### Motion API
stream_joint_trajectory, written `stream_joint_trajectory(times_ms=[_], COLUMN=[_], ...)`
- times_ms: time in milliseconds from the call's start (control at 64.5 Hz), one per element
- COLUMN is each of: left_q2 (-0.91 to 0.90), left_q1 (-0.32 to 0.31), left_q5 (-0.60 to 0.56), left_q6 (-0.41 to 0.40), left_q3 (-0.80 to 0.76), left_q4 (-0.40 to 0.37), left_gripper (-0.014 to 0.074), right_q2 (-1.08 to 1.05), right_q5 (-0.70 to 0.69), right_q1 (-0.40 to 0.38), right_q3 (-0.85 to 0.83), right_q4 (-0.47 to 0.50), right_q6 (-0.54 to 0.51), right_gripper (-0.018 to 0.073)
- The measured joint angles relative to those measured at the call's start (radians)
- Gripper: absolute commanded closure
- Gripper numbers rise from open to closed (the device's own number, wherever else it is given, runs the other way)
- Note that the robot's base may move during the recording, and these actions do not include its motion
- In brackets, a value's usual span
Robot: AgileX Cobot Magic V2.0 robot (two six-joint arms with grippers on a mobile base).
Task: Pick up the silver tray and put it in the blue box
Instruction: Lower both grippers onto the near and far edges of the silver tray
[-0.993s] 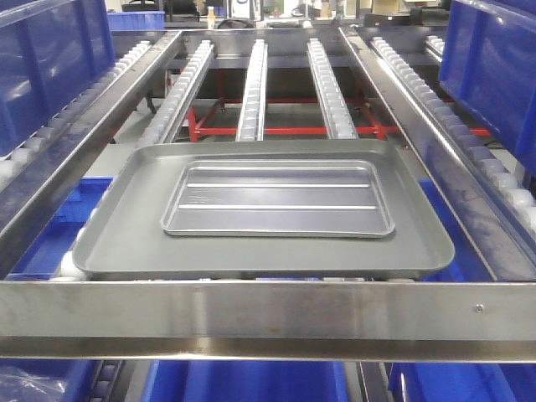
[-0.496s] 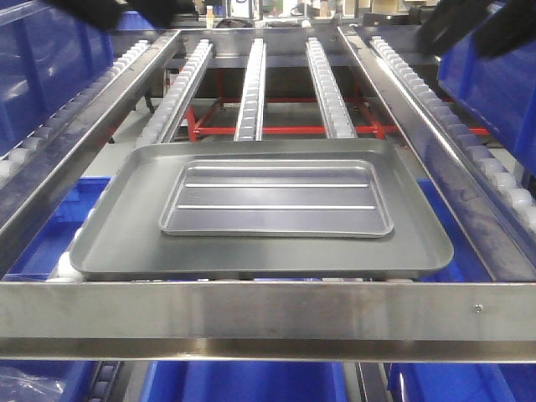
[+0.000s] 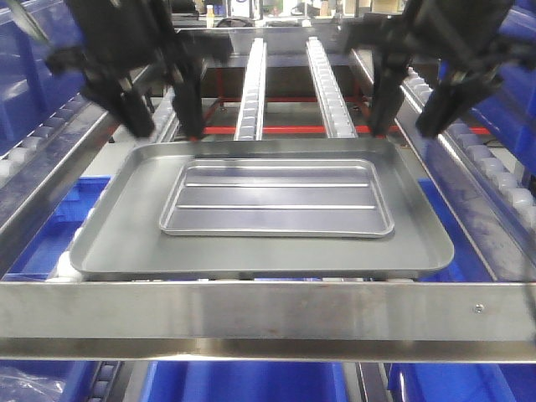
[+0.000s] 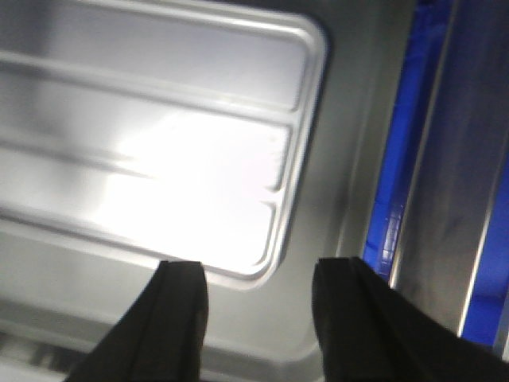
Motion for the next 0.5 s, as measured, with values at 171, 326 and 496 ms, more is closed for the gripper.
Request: stream_joint_trajectory(times_ms=[171,326,496], left_q2=[0.079,0.116,0.134], left_q1=[0.004,0.015,0.031], left_q5=[0.020,0.014,-0.019], left_q6=[-0.069,-0.091,-0.106], left_q3=[-0.052,-0.066,-0.066], left_q4=[0.042,0.043,0.043], left_gripper=[0.0336,0.0336,0.0336], right_q2=[0.115,0.197,0.250], right_q5=[0.024,0.054,0.063], right_q1=[-0.004,-0.004,-0.015], right_q3=[-0.090,-0.171,-0.198], right_q4=[0.000,-0.023,-0.038], right_q6=[0.006,0.008,0.028], right_gripper=[0.0134,0.0134,0.0136])
